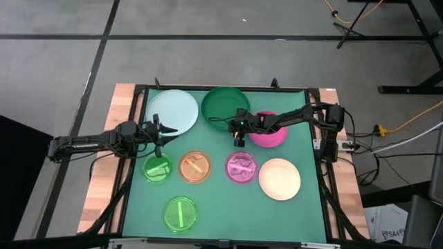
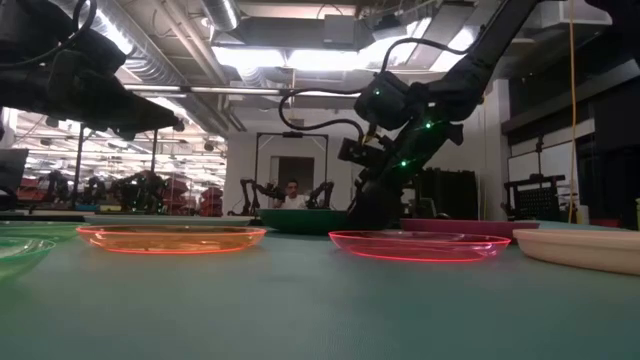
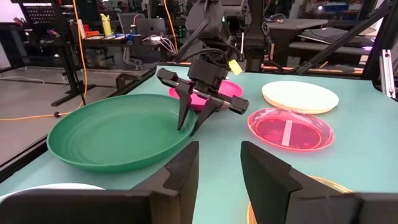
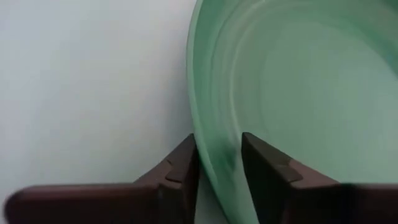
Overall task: Stack plastic plates
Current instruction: Stack the dark green plate on top of the blue plate
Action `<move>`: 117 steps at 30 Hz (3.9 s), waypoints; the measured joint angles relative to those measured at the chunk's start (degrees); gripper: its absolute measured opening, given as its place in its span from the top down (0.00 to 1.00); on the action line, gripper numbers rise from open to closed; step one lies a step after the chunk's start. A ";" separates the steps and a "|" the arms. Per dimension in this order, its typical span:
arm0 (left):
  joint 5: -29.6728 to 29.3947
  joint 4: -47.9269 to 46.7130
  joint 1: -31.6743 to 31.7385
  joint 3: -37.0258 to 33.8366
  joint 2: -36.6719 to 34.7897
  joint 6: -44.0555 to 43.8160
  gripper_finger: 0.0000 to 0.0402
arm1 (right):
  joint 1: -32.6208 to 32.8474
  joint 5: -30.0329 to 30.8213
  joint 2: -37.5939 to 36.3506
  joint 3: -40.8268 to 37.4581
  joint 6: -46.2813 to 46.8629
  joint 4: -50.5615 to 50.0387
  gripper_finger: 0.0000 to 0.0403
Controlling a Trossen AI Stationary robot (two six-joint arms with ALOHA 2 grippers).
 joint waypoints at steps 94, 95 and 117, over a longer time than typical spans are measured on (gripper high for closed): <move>-10.36 17.15 0.00 0.04 -0.01 -45.54 0.72 | 0.09 -15.98 4.15 24.11 -39.89 -1.97 1.00; -10.72 17.94 0.00 0.04 -0.01 -45.47 0.72 | 0.08 -15.91 4.17 24.11 -40.14 -2.76 1.00; -9.51 20.68 0.00 15.50 21.58 -4.63 0.72 | 0.07 -14.61 4.15 24.11 -40.60 -6.03 1.00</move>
